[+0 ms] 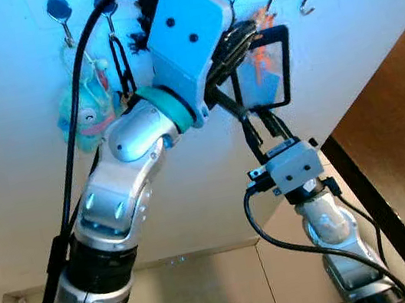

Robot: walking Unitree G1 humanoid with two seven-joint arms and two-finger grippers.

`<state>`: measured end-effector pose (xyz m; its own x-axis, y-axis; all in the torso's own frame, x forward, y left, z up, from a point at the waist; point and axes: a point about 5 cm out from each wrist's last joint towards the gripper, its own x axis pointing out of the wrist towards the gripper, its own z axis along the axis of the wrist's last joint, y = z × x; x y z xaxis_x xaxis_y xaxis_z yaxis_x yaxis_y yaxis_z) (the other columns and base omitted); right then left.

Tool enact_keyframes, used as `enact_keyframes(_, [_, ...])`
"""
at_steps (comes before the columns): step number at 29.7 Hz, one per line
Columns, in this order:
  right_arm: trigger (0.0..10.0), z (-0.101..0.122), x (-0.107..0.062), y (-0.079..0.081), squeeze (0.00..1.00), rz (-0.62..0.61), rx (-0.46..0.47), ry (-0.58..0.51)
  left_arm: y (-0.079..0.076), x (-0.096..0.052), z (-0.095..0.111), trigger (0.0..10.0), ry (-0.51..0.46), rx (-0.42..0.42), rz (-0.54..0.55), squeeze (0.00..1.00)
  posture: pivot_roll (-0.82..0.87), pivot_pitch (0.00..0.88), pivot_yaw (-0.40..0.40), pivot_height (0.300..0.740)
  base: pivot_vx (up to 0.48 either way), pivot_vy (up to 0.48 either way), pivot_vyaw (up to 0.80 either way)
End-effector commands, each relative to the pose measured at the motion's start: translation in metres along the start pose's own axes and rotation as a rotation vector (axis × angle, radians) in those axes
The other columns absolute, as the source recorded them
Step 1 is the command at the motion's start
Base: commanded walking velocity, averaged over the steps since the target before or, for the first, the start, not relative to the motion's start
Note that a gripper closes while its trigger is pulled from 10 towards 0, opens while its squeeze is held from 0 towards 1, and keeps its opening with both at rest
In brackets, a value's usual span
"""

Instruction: Hang keys on a hook

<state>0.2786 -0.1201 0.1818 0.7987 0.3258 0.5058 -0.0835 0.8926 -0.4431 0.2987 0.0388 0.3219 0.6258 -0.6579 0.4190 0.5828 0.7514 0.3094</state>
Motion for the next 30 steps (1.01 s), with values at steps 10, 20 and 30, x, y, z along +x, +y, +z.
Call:
enact_keyframes(10, [10.0,-0.002,-0.004,0.002,0.00,0.006,-0.007,0.013,0.014,-0.015,0.020,10.0,-0.104,-0.061,0.018,0.00,0.10,0.120,0.022,0.740,0.000,0.000,0.00])
enact_keyframes(20, [10.0,-0.003,-0.003,0.001,0.00,0.010,-0.008,0.013,0.008,-0.027,0.031,10.0,-0.131,-0.043,-0.042,0.00,0.11,0.114,0.013,0.740,0.000,0.000,0.00])
enact_keyframes(30, [10.0,-0.002,-0.002,0.001,0.00,0.012,-0.010,0.007,0.017,-0.018,0.016,10.0,-0.056,0.029,0.078,0.00,0.10,0.105,0.013,0.740,0.000,0.000,0.00])
